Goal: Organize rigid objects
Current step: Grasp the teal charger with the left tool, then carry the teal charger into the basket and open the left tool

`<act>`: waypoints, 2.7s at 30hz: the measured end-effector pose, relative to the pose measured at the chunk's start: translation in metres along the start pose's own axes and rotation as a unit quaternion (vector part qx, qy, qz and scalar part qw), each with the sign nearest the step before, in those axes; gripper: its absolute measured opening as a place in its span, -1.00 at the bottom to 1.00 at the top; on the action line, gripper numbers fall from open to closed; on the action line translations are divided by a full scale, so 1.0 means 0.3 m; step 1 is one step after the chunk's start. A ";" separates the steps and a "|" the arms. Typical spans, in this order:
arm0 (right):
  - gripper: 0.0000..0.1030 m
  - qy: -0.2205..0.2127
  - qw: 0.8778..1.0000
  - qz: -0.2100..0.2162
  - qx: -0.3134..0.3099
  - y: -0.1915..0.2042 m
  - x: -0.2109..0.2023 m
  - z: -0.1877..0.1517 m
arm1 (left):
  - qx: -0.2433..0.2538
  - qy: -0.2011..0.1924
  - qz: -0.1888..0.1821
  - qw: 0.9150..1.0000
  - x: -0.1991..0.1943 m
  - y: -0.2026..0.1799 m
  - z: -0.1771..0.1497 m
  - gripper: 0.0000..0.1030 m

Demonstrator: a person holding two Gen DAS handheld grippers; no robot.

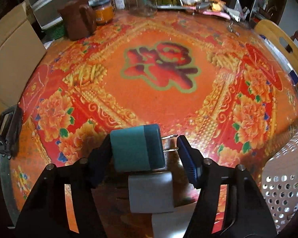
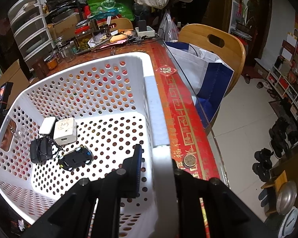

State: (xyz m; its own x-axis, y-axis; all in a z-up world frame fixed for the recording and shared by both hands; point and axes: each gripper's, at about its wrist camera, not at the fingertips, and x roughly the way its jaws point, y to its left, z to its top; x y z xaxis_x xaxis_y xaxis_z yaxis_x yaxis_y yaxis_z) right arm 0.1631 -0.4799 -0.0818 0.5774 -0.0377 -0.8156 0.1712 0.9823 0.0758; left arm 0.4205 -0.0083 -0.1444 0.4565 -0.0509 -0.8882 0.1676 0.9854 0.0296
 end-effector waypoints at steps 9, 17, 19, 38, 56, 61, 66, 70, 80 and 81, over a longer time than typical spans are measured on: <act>-0.73 0.005 1.000 0.002 -0.006 0.004 0.001 -0.001 | 0.018 -0.100 0.053 0.993 -0.227 -0.051 -0.005 0.20; -0.73 -0.001 1.000 0.011 -0.010 0.002 -0.001 -0.001 | 0.020 -0.182 0.123 0.975 -0.492 -0.070 -0.037 0.20; -0.73 -0.003 1.000 0.012 -0.012 0.002 -0.001 -0.003 | 0.025 -0.196 0.130 0.972 -0.555 -0.088 -0.049 0.20; -0.73 -0.004 1.000 0.016 -0.010 0.000 -0.002 0.004 | 0.126 -0.233 0.127 0.956 -0.804 -0.507 -0.185 0.21; -0.73 -0.003 1.000 0.016 -0.013 0.003 0.001 0.005 | 0.261 0.018 0.021 0.965 -0.459 -1.004 -0.266 0.21; -0.72 -0.003 1.000 0.016 -0.013 0.005 0.003 0.005 | 0.271 0.053 0.025 0.961 -0.382 -1.011 -0.265 0.21; -0.72 -0.003 1.000 0.017 -0.012 0.004 0.003 0.005 | 0.276 0.075 0.005 0.958 -0.343 -1.021 -0.269 0.21; -0.72 -0.002 1.000 0.016 -0.011 0.007 0.008 0.010 | 0.291 0.082 0.000 0.953 -0.337 -1.035 -0.276 0.22; -0.72 0.002 1.000 0.017 -0.010 0.002 0.009 0.003 | 0.211 -0.047 -0.058 0.975 -0.612 -0.727 -0.267 0.68; -0.72 0.003 1.000 0.016 -0.011 0.002 0.010 0.003 | 0.187 -0.076 -0.052 0.978 -0.664 -0.636 -0.276 0.87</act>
State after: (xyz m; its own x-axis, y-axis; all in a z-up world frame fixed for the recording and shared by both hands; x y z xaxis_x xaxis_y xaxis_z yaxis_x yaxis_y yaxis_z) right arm 0.1656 -0.4795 -0.0835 0.5774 -0.0044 -0.8164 0.1355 0.9866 0.0905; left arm 0.2254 -0.1726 -0.0111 0.5397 -0.1991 -0.8180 0.5149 0.8468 0.1337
